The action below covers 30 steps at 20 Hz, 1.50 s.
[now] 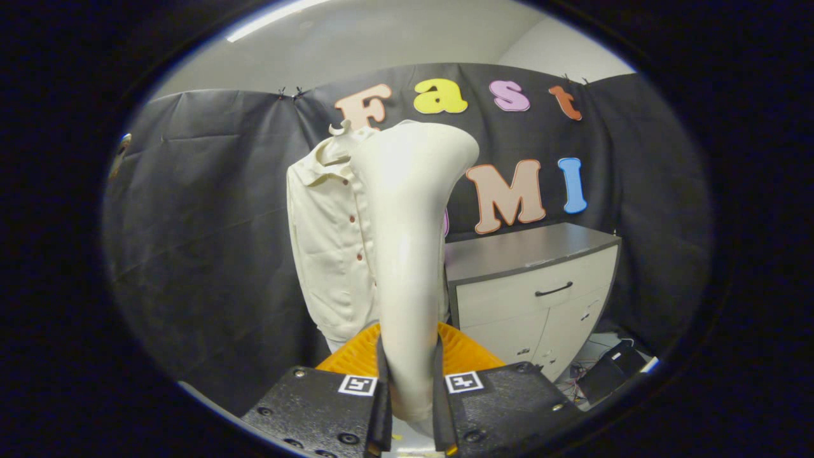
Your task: Iron the clothes twice with a garment steamer, once on the left side and once on the right side.
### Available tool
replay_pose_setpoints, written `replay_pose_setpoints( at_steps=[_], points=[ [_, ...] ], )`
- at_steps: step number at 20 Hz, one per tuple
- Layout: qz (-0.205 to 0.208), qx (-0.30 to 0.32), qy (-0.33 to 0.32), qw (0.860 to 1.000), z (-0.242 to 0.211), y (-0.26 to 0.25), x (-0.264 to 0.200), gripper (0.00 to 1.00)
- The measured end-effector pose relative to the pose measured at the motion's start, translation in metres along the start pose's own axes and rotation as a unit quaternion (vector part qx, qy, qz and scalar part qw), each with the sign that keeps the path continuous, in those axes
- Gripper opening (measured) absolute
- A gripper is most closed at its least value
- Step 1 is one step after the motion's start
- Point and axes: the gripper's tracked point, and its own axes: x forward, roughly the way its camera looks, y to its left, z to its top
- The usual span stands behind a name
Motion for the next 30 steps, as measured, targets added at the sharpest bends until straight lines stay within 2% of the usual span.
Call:
replay_pose_setpoints(
  at_steps=[13,30],
  points=[
    [-0.010,-0.008,0.009,1.000,-0.004,0.026,0.013,0.25],
    [-0.018,0.004,0.015,1.000,-0.008,0.017,0.013,0.25]
  ],
)
